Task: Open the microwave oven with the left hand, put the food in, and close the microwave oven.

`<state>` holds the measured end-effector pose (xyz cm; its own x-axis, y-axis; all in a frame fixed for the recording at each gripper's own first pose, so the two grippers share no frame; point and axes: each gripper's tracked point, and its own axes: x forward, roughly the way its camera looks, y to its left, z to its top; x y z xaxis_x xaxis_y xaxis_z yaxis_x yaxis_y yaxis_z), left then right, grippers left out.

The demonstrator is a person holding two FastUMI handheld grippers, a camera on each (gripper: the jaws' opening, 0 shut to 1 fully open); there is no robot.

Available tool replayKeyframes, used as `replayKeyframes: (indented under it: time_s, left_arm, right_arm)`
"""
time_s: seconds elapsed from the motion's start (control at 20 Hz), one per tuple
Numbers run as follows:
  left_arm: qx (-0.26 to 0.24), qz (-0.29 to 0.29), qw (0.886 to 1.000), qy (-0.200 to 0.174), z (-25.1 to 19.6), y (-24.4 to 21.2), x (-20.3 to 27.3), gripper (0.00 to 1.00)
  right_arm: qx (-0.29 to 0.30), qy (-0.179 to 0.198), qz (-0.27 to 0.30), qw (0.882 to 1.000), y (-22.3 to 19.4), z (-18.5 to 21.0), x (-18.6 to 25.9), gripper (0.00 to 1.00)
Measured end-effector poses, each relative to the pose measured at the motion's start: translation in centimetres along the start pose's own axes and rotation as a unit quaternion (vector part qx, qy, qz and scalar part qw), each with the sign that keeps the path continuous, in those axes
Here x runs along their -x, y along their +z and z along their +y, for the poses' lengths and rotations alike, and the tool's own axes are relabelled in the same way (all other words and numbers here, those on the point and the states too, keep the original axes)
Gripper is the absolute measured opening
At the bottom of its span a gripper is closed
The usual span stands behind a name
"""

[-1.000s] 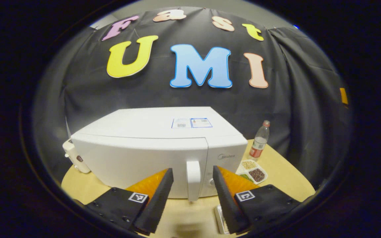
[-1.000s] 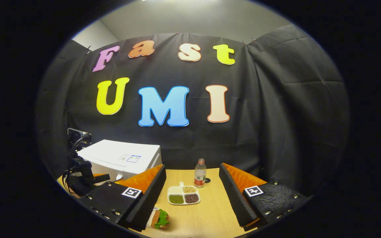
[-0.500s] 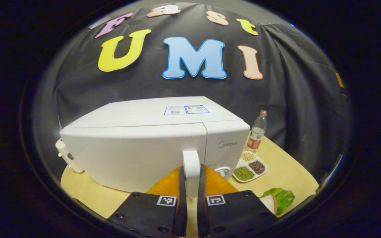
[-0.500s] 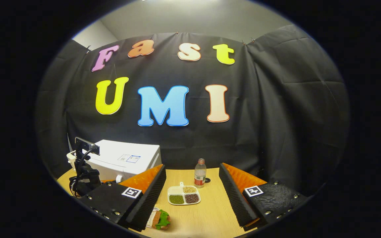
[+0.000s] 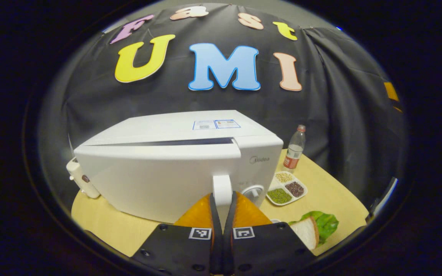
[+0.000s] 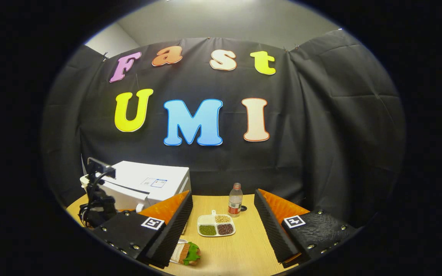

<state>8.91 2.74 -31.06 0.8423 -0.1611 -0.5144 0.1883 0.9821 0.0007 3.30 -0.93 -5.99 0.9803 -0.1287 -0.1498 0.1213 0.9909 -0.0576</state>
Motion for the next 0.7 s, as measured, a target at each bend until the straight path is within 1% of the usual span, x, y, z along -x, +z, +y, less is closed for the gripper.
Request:
replayKeyframes:
  time_s: [0.15,0.2,0.25,0.3,0.45,0.55,0.7]
  left_arm:
    - [-0.007,0.012,1.0,-0.015,0.4,-1.8,3.7,0.06]
    - [-0.008,0.014,1.0,-0.02,0.6,-2.2,4.5,0.08]
    - [-0.011,0.015,0.999,-0.028,0.8,-2.6,5.5,0.08]
    - [-0.013,0.015,0.999,-0.037,1.1,-3.0,6.5,0.06]
    - [-0.014,0.021,0.998,-0.06,2.2,-4.4,10.1,0.06]
    - [-0.026,0.025,0.997,-0.061,3.6,-5.6,12.8,0.06]
    - [-0.023,0.033,0.998,-0.053,5.9,-7.3,16.5,0.06]
  right_arm:
    - [-0.006,0.018,0.006,1.0,-0.4,1.5,-0.5,0.97]
    - [-0.005,0.025,0.007,1.0,-0.5,2.0,-0.6,0.97]
    - [-0.003,0.031,0.007,0.999,-0.5,2.6,-0.7,0.97]
    - [-0.002,0.038,0.008,0.999,-0.6,3.2,-0.7,0.97]
    - [-0.006,0.06,0.009,0.998,-0.7,5.5,-0.5,0.97]
    - [-0.007,0.075,0.012,0.997,-1.0,7.2,-0.1,0.97]
    - [-0.002,0.095,0.019,0.995,-1.7,9.5,0.2,0.97]
